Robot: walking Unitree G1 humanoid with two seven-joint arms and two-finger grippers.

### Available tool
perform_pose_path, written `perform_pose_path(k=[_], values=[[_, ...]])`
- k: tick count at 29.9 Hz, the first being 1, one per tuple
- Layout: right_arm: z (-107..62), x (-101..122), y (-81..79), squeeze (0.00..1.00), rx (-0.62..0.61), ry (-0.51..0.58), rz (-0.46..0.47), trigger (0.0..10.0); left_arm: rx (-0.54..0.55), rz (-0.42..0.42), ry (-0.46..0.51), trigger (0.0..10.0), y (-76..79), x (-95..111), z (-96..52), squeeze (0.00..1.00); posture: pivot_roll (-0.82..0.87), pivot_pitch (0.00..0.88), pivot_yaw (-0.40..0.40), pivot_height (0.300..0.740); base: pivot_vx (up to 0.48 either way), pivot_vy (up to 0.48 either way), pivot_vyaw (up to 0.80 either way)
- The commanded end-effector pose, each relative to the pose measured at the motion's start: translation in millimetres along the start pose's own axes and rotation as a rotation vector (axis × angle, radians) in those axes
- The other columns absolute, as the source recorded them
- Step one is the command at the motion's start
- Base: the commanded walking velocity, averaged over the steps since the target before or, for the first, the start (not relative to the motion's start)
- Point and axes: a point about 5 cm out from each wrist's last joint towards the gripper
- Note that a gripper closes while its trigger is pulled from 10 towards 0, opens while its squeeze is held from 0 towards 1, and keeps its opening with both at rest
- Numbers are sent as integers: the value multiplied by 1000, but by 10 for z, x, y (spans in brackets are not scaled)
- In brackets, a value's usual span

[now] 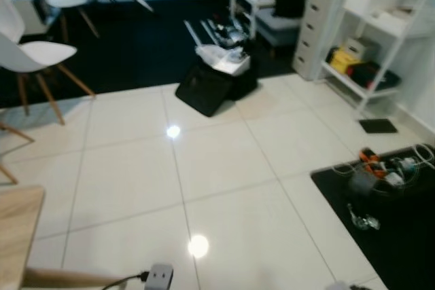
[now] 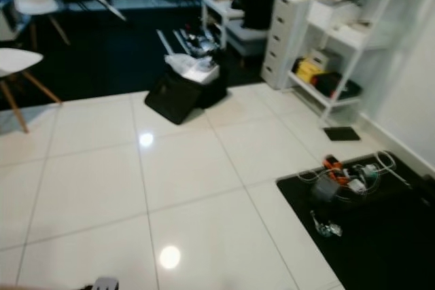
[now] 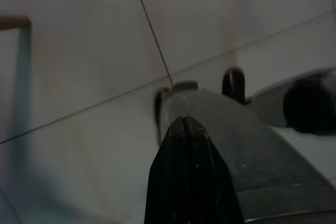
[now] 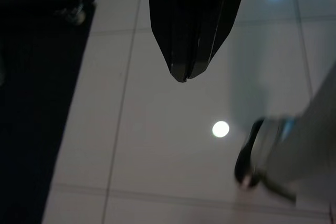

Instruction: Restocking fridge

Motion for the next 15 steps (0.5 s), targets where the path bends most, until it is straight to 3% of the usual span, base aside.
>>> perform_pose_path(k=[1,15], values=[[4,-17,-67,0,17,-5,2,10000,1,10,-40,10000,1,-97,-8,0,44,0,-45,740,360,0,0],[4,-19,-69,0,22,-10,-18,10000,0,10,-41,10000,1,-100,-9,0,44,0,-46,740,362,0,0]])
Point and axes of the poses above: a point about 5 cm out from each wrist's last joint towards the gripper, its own z axis pointing out of the wrist towards the gripper, its own x axis along the axis of the wrist's last joint, y = z × x, and after that the axes turned 10 degrees about -z, right-handed
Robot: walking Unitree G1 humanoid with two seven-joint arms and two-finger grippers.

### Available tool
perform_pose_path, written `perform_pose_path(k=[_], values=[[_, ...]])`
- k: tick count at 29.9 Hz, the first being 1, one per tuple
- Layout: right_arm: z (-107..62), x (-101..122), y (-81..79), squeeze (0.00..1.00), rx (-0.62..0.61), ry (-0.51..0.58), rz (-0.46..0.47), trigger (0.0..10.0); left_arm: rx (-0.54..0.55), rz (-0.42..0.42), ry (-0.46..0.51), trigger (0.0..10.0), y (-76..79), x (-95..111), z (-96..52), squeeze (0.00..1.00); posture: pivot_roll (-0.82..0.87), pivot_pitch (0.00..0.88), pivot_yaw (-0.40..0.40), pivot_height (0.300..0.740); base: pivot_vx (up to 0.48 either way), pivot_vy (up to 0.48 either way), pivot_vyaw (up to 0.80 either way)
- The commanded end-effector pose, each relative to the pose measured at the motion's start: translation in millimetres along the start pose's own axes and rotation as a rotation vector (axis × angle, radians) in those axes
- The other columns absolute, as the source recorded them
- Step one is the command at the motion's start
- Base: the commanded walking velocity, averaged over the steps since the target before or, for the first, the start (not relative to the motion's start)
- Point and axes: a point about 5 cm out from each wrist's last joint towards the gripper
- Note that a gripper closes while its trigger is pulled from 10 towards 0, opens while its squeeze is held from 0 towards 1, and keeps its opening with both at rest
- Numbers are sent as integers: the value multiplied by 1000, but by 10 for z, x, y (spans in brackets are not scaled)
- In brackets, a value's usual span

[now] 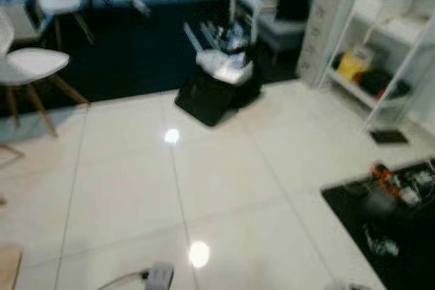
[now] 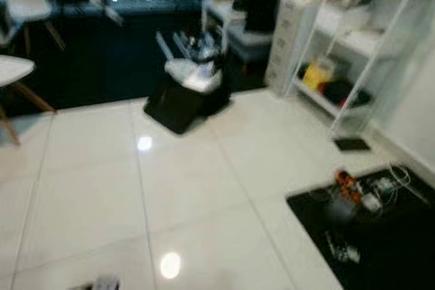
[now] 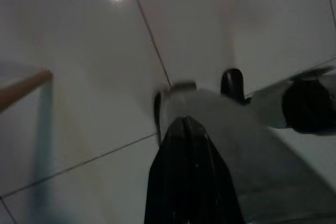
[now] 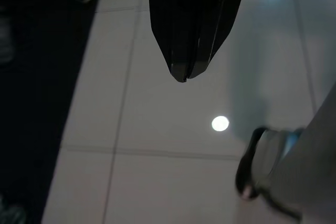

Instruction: Restocking fridge

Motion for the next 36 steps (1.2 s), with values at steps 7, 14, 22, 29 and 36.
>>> perform_pose_path(k=[7,14,22,29,36], values=[[6,9,-60,0,15,1,-8,10000,1,1,-35,10000,2,-87,-7,0,44,0,-47,740,361,0,0],[6,11,-60,0,14,2,-4,10000,2,0,-34,10000,1,-85,-7,0,43,0,-48,740,363,0,0],[6,12,-60,0,13,2,-2,10000,1,-2,-33,10000,0,-84,-7,0,43,0,-47,740,361,0,0],[6,12,-59,0,11,2,2,10000,4,-2,-35,10000,-2,-84,-7,0,42,0,-46,740,361,0,0],[6,13,-59,0,12,5,6,10000,3,-1,-35,10000,-1,-85,-7,0,42,0,-43,740,363,0,0]])
Point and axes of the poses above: a point about 5 cm out from each wrist's last joint towards the gripper, its own z axis pointing out of the wrist towards the gripper, its own x axis along the axis of the wrist's last joint, y = z × x, and after that the axes turned 10 degrees about -z, right-handed
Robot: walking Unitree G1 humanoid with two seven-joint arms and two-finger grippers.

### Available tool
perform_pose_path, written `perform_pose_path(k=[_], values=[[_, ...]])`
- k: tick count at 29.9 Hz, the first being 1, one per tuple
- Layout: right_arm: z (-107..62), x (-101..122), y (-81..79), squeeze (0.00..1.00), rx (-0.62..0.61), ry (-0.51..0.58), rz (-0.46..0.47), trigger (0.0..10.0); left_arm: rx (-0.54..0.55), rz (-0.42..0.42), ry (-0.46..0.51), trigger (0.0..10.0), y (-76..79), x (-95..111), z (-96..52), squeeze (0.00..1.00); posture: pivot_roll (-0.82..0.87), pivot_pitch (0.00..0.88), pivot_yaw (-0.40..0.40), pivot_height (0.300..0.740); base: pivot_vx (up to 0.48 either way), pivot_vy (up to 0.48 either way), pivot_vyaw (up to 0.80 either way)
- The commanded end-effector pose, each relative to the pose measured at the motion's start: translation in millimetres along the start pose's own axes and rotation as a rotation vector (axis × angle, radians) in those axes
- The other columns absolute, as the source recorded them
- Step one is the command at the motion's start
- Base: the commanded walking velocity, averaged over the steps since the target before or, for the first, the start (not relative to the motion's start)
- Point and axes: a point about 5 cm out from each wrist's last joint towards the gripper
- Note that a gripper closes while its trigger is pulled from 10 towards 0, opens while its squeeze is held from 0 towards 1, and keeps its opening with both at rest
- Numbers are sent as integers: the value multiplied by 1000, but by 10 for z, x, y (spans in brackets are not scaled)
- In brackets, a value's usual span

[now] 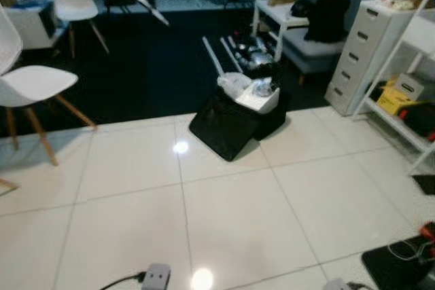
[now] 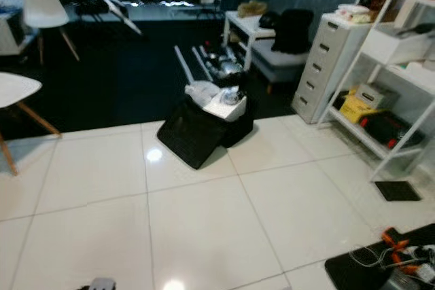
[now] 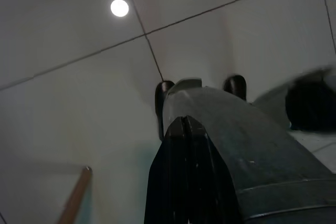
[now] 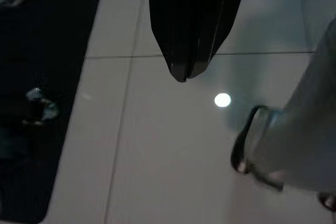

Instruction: Restocking fridge

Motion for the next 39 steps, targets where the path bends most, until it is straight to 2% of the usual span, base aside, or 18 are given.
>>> perform_pose_path(k=[1,4,26,39], values=[[-9,-18,69,0,-12,-1,-2,10000,-5,1,-24,10000,29,-62,3,0,42,0,-43,740,364,0,0],[-9,-12,55,0,7,10,18,10000,-6,1,-23,10000,29,-61,3,0,42,0,-43,740,361,0,0],[-8,-6,41,0,28,17,20,10000,-3,-2,-23,10000,25,-63,2,0,43,0,-43,740,351,0,788],[-8,-4,37,0,33,20,15,10000,3,-20,-19,10000,21,-67,1,0,43,0,-46,740,0,0,787]])
Point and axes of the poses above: a point about 5 cm out from each wrist's last joint towards the gripper, its own z axis pointing out of the wrist towards the gripper, its own x axis along the axis of the wrist's last joint, y = z × x, and after that the axes turned 10 degrees about -z, right-handed
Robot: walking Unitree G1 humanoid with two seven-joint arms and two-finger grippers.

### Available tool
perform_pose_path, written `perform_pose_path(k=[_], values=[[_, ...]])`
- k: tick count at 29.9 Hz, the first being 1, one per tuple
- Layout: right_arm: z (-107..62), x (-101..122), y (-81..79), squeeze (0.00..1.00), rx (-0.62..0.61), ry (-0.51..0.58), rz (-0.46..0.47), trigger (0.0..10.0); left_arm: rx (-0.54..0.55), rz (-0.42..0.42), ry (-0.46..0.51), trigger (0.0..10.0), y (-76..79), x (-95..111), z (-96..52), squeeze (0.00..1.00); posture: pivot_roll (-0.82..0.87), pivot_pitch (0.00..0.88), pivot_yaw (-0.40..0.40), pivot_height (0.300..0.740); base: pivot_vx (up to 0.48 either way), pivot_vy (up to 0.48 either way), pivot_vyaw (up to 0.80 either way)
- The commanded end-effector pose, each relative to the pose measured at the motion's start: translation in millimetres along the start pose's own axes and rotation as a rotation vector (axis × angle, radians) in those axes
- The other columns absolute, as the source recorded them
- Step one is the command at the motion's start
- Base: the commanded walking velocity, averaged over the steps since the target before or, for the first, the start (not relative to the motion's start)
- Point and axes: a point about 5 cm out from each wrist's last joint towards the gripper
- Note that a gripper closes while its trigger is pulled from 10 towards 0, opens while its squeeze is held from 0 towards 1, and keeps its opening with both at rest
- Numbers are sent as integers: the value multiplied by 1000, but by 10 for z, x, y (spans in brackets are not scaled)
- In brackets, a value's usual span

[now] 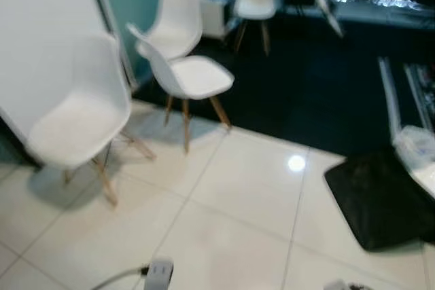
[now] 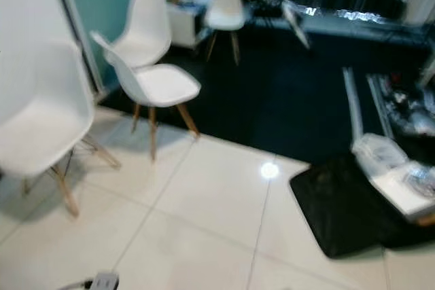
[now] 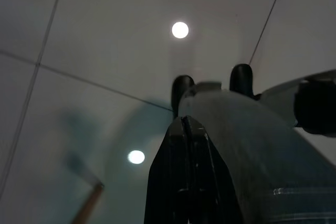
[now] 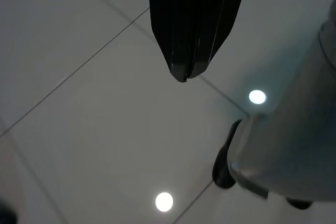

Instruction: Restocking fridge

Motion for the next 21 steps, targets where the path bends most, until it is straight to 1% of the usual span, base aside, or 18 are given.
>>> perform_pose_path(k=[1,14,21], values=[[1,10,-1,0,0,5,7,10000,1,-7,-27,10000,10,-77,-3,0,43,0,-46,740,0,0,781],[2,13,-4,0,4,6,9,10000,9,-13,-28,10000,3,-78,-4,0,41,0,-44,740,0,0,787],[1,14,-3,0,4,8,9,10000,19,-1,-31,10000,-4,-78,-5,0,42,0,-44,740,0,0,788]])
Point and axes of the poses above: a point about 5 cm out from each wrist's last joint towards the gripper, its own z axis pointing out of the wrist towards the gripper, its own x axis along the axis of the wrist's last joint, y = z × x, and after that the axes turned 10 degrees about -z, right-handed
